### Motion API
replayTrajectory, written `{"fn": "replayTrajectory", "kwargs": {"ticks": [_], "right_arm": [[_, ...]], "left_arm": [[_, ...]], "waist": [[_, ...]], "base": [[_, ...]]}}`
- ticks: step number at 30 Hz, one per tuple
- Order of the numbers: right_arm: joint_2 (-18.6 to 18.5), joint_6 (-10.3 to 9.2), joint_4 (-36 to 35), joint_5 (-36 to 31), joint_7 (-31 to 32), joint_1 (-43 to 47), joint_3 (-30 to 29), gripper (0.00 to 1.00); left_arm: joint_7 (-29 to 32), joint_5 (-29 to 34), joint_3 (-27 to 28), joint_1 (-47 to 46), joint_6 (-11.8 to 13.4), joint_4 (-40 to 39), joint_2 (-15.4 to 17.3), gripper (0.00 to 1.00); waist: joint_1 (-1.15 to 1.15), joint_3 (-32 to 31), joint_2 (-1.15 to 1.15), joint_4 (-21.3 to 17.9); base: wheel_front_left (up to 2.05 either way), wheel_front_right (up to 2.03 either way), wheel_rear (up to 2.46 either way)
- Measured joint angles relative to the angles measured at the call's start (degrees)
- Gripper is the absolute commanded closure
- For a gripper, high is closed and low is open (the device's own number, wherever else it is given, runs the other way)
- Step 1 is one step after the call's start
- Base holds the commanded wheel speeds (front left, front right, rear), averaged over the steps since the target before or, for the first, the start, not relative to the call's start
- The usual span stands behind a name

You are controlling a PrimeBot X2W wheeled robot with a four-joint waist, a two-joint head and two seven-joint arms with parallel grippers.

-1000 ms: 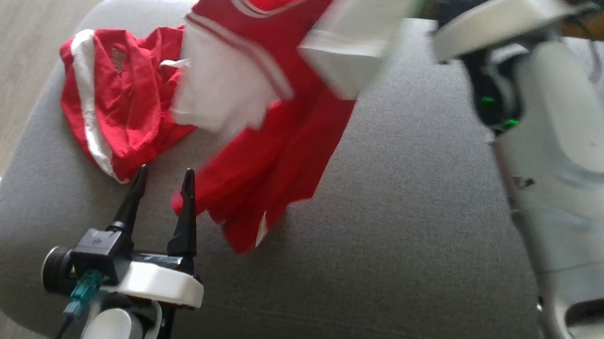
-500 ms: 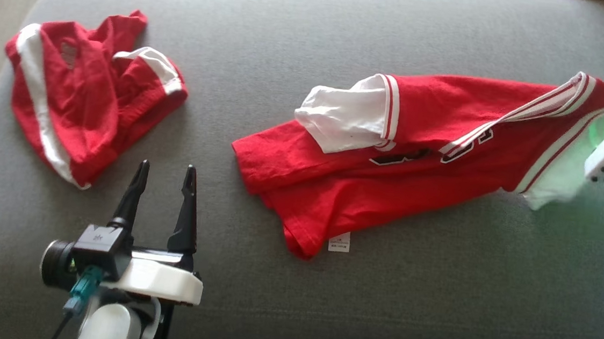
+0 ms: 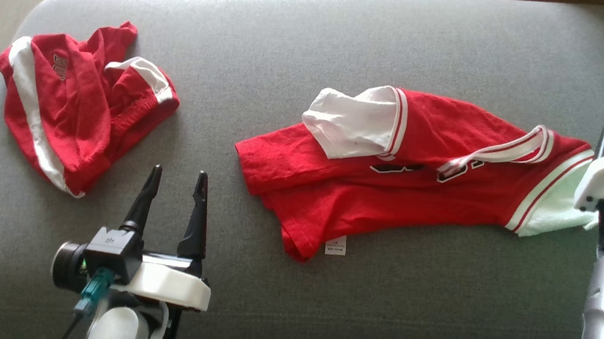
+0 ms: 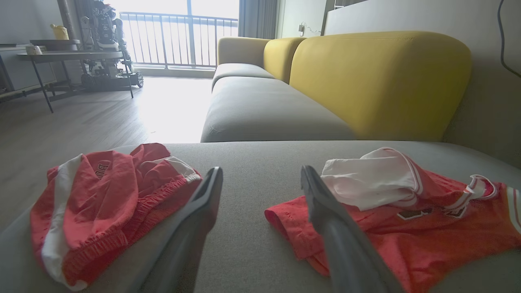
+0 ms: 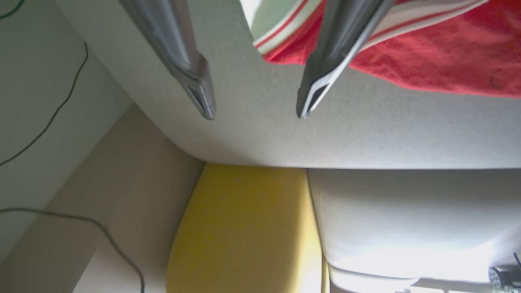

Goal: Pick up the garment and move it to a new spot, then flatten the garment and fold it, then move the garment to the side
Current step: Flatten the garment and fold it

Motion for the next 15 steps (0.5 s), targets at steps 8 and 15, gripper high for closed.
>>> {"fn": "replayTrajectory", "kwargs": {"ticks": [8,15], "right_arm": [[0.44,0.0,-11.45,10.78,-6.13,6.37,18.71,0.0],[0.45,0.0,-18.86,16.8,-9.79,15.87,27.13,0.0]], "left_arm": [[0.0,0.0,1.07,0.14,0.01,-0.49,0.0,0.0],[0.0,0.0,1.57,0.29,0.03,-1.03,0.0,0.0]], "waist": [[0.0,-1.53,0.0,-0.29],[0.0,-2.45,0.0,-0.28]], "base": [[0.0,0.0,0.0],[0.0,0.0,0.0]]}}
